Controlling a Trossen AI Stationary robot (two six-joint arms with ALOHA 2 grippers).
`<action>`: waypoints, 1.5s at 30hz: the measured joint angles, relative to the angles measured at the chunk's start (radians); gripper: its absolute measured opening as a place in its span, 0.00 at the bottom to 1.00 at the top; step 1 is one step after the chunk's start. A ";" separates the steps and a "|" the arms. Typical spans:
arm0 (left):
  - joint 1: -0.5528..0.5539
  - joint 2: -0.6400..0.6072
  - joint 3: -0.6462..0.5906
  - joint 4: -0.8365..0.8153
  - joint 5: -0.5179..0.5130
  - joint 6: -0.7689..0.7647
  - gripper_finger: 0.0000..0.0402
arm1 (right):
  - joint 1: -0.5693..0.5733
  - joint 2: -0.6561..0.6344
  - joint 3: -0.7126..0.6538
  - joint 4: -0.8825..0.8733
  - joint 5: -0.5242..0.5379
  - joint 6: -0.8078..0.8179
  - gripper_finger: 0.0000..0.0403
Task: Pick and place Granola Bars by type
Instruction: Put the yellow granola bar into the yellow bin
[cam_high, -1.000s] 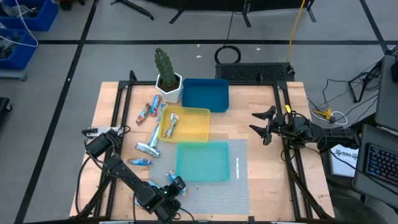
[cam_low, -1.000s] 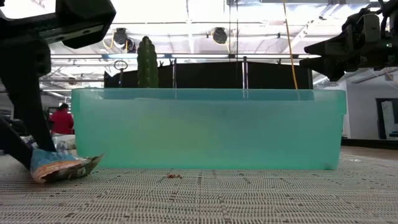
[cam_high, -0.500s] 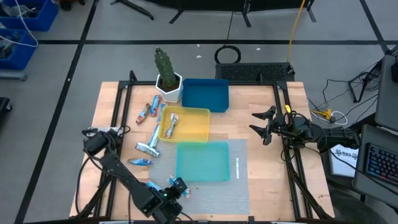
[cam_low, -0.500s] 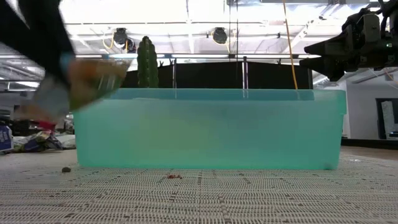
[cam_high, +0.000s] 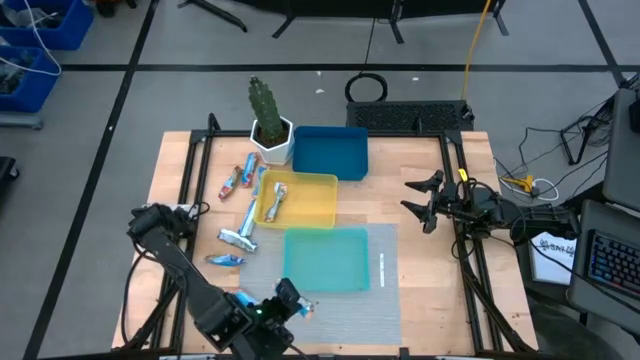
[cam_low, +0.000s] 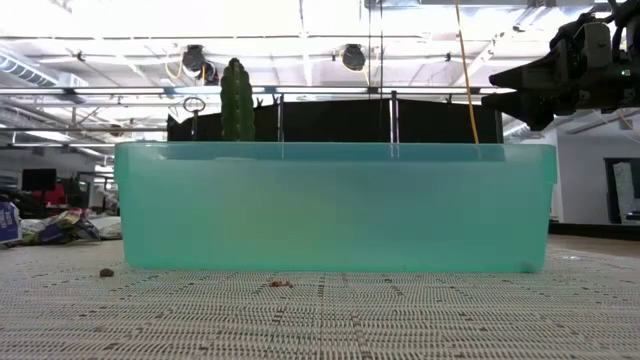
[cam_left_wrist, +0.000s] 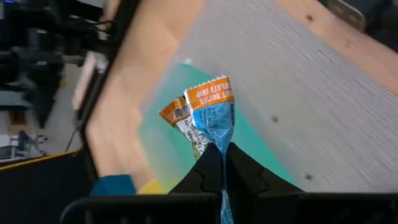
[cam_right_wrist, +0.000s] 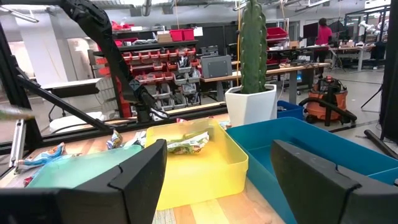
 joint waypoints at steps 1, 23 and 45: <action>0.006 0.000 0.030 -0.018 -0.002 -0.004 0.02 | 0.000 0.000 0.000 0.000 0.000 0.000 0.69; 0.448 -0.012 0.497 -0.258 -0.247 -0.191 0.02 | 0.000 0.000 0.000 0.000 0.000 0.000 0.69; 0.886 -0.035 0.269 -0.257 -0.043 -0.867 0.02 | 0.000 0.000 0.000 0.000 0.000 0.000 0.69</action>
